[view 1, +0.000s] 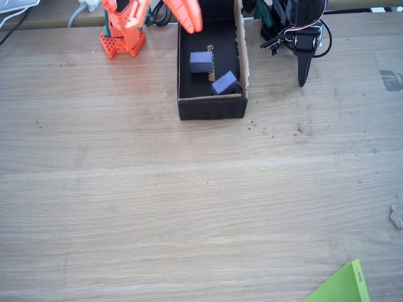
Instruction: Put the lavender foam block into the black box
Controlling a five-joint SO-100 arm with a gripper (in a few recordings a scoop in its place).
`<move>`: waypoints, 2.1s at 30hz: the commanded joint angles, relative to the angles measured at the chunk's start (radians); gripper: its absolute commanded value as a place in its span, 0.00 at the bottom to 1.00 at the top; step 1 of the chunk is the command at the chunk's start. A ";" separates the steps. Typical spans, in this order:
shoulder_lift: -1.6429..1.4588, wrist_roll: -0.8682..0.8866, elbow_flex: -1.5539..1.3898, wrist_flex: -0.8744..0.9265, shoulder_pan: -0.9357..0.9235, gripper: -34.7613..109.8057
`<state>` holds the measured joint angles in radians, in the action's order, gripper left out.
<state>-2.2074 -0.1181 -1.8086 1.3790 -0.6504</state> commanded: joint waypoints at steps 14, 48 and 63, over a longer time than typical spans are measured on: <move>-0.414 0.054 -0.295 -0.469 -0.532 0.24; -0.830 0.032 -0.893 -0.554 -0.710 0.24; -0.830 0.103 -1.042 -0.482 -0.701 0.24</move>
<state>-3.0265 -0.0337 -2.8486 0.8191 -1.3346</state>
